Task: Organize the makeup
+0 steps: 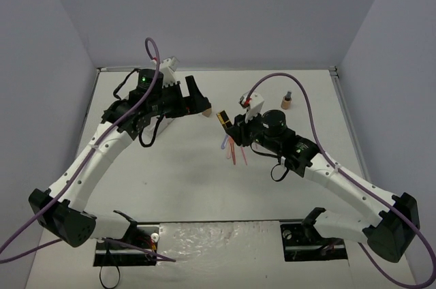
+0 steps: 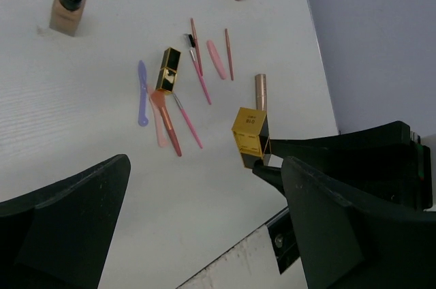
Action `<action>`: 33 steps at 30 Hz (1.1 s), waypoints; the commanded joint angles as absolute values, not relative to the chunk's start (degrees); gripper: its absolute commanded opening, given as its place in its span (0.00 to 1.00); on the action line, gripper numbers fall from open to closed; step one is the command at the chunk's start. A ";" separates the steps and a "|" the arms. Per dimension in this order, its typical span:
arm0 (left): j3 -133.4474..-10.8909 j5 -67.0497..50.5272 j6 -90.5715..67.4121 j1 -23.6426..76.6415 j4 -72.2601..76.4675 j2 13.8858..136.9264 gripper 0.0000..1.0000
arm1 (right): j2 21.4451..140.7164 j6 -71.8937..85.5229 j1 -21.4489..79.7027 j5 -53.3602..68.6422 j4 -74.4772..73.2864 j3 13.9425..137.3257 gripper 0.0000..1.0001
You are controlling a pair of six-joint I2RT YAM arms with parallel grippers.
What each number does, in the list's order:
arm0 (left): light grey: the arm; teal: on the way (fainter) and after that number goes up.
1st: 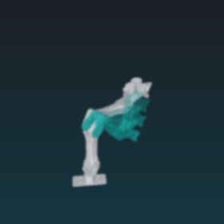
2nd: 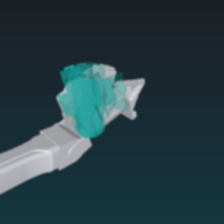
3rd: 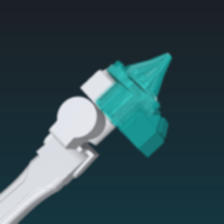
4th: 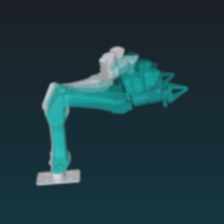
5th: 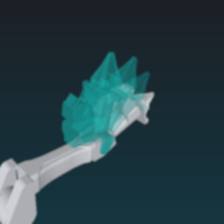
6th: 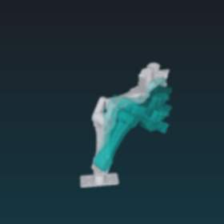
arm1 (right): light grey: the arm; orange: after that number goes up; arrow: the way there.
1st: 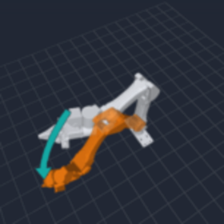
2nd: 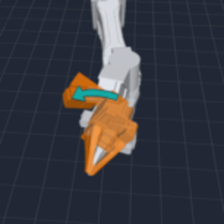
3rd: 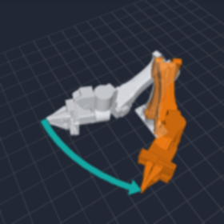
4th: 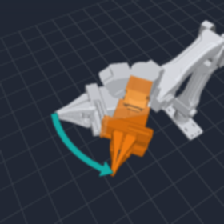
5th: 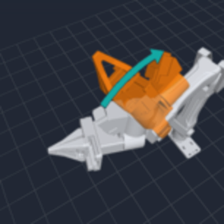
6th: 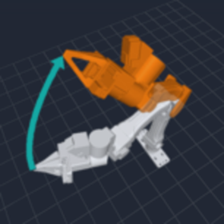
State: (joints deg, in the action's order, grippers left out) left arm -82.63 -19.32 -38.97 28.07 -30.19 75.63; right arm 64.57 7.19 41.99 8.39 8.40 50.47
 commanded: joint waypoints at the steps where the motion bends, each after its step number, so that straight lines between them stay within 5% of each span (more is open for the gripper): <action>1: -86.60 -21.45 -44.88 30.18 -25.61 76.62 0.87 | 62.49 5.21 43.86 11.53 15.82 51.95 0.00; 21: -81.80 -28.73 -51.03 31.44 -22.58 77.19 0.74 | 62.36 5.64 45.90 13.10 19.55 52.09 0.00; 33: -81.71 -29.25 -52.28 31.38 -20.08 77.24 0.48 | 63.34 6.05 45.97 12.86 20.38 52.13 0.00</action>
State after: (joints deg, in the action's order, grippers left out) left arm -79.61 -27.83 -51.17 31.18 -25.01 79.09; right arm 63.94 5.86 45.50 12.18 13.98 50.52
